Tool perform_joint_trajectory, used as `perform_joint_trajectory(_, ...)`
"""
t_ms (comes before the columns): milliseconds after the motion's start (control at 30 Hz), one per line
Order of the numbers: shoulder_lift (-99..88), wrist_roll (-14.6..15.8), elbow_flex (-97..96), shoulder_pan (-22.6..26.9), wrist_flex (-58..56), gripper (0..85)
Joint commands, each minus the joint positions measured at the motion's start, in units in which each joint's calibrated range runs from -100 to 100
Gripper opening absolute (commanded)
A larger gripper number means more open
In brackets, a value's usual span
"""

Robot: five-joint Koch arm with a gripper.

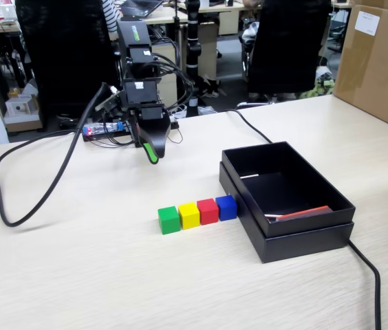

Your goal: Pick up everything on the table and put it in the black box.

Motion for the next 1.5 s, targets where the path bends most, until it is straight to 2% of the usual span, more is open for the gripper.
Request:
perform_joint_trajectory(0,6.74,0.10,8.48,-0.59,-1.87,47.2)
perform_joint_trajectory(433,40.82,-0.10,37.67,-0.59,-17.94,47.2)
perform_joint_trajectory(867,58.83,-0.34,49.37,-0.34,-19.14,46.8)
perform_joint_trajectory(1267,67.44,-0.29,54.36,0.24,-19.14,39.5)
perform_joint_trajectory(1333,68.59,-0.24,55.17,0.24,-19.14,26.6)
perform_joint_trajectory(1467,68.93,-0.20,56.17,0.20,-19.14,10.6)
